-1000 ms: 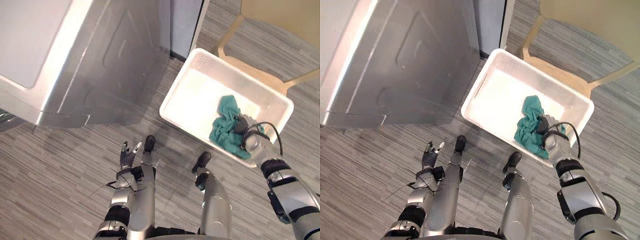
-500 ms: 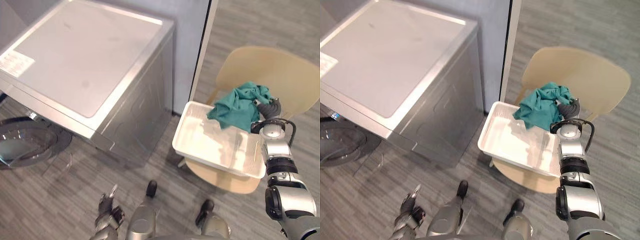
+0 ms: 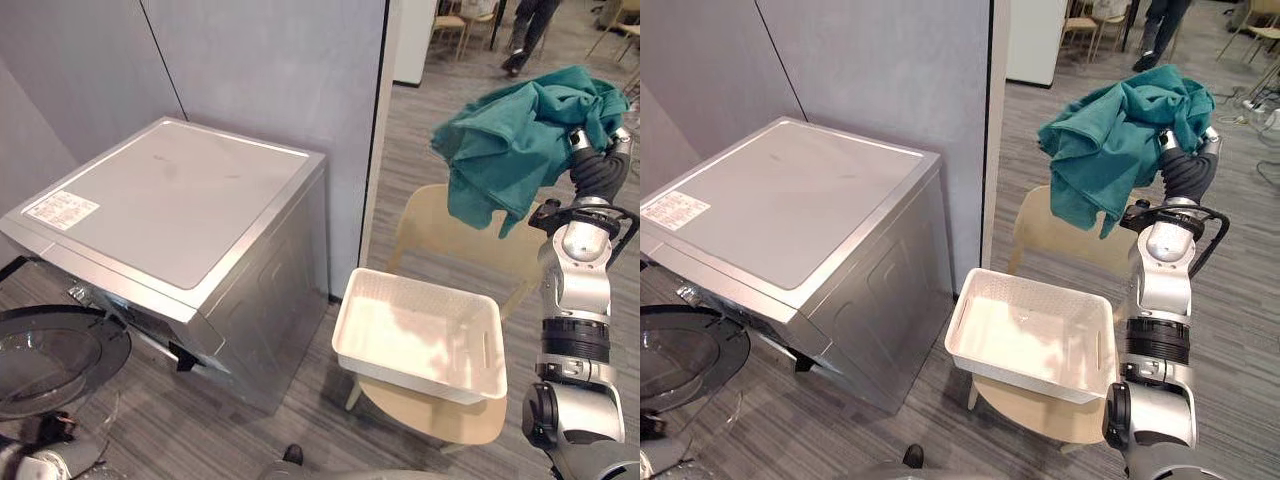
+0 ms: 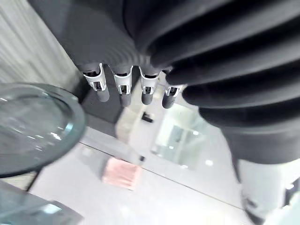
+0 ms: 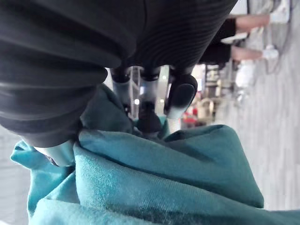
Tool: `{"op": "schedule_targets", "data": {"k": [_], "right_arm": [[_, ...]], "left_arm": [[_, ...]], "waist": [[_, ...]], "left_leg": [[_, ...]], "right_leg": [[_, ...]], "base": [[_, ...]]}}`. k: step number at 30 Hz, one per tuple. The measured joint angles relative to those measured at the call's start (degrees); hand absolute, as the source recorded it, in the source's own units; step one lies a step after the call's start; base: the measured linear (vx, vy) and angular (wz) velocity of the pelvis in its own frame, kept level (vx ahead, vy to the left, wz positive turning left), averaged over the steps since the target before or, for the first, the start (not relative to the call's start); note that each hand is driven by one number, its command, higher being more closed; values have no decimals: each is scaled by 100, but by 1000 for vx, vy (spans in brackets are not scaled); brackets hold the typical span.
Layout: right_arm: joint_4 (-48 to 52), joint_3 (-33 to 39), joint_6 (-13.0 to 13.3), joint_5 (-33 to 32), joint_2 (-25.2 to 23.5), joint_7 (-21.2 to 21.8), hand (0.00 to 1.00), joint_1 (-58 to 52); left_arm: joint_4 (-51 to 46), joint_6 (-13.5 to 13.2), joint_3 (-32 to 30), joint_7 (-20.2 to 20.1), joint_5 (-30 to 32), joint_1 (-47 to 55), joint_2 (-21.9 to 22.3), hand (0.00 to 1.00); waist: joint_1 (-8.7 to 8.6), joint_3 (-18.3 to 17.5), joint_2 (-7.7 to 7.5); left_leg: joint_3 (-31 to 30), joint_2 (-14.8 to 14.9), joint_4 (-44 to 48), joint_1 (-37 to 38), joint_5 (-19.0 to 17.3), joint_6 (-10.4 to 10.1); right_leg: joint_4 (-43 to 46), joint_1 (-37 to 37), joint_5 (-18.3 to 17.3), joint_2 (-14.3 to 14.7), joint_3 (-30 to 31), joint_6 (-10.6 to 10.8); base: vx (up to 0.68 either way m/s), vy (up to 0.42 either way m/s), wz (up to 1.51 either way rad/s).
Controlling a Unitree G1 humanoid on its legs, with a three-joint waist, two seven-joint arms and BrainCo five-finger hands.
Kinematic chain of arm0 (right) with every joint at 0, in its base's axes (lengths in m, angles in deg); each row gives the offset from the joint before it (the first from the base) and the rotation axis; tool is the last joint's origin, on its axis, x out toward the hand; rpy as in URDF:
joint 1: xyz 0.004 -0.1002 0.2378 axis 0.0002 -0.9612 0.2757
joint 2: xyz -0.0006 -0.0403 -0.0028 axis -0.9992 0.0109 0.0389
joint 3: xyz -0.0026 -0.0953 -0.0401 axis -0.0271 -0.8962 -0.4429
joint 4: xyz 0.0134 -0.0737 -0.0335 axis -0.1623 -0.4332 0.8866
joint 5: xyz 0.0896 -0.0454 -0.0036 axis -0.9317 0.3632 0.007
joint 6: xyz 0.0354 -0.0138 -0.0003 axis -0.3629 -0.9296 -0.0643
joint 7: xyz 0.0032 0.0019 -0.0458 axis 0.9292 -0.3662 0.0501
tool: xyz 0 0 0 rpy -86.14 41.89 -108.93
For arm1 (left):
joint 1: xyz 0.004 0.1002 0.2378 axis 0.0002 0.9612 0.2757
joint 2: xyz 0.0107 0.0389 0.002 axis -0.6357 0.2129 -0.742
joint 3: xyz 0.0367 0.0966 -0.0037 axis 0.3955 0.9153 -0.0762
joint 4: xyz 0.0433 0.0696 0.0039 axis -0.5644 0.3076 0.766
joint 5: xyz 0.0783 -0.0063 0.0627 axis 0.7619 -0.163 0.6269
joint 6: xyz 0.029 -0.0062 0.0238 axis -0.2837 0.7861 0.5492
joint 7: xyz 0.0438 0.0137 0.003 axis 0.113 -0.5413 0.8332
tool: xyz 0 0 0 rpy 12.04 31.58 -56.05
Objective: Pick up the laundry basket with both hands and put the clothes into the washing machine.
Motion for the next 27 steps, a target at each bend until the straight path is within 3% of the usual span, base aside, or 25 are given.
{"op": "schedule_targets", "data": {"k": [3, 5, 9, 11, 14, 18, 23, 27], "right_arm": [[242, -47, 98, -69, -4, 122, 100, -1], [489, -140, 265, -287, -41, 218, 100, 2], [980, -351, 485, -669, -179, 222, 100, 3], [1118, -487, 612, -848, -226, 241, 100, 4], [1122, -691, 660, -1122, -296, 370, 100, 4], [1327, -1108, 661, -1567, -425, 614, 100, -18], [1772, -1711, 663, -2016, -509, 1071, 100, -419], [1778, -2119, 632, -2176, -513, 1345, 100, -520]], "left_arm": [[-802, 35, 117, 307, 986, -269, -106, 0], [-1358, 49, 615, 514, 1836, -564, -461, 0], [-1954, 20, 1848, 346, 2422, -868, -860, 0], [-2023, -110, 2558, -137, 2050, -967, -854, 0], [-1865, -147, 3687, -741, 1370, -1281, -850, 0], [-1196, 28, 4851, -1364, 876, -1857, -867, 0], [-205, 381, 6003, -1790, 741, -2541, -939, 0], [242, 559, 6582, -2032, 625, -3044, -954, 0]], "waist": [[-26, -26, 13], [-46, -39, 24], [-159, -69, 48], [-220, -137, 80], [-453, -143, 93], [-657, -145, 97], [-789, -140, 89], [-924, -139, 88]], "left_leg": [[81, 4, -2, 104, -15, 3], [243, 12, -3, 239, -48, 3], [502, 5, -17, 349, -115, 7], [679, 2, -54, 396, -126, 5], [903, 16, -84, 516, -113, 23], [1119, 22, -103, 645, -156, 12], [1375, 95, -198, 800, -175, -9], [1426, 132, -202, 799, -193, -33]], "right_leg": [[-7, 47, 0, 1, 81, -1], [-37, 83, 19, 11, 242, -28], [-107, 31, 104, 12, 526, -42], [-164, -15, 177, 20, 712, -47], [-190, -34, 247, 52, 924, -9], [-179, -73, 267, 76, 1157, -12], [-173, -131, 283, 177, 1392, -27], [-177, -186, 285, 225, 1464, -33]], "base": [[-31, 3, -18], [-45, 5, -31], [-40, 14, -40], [-14, 15, -44], [-8, 2, -33], [-23, 5, -30], [-22, -11, -26], [-19, -19, -13]]}}
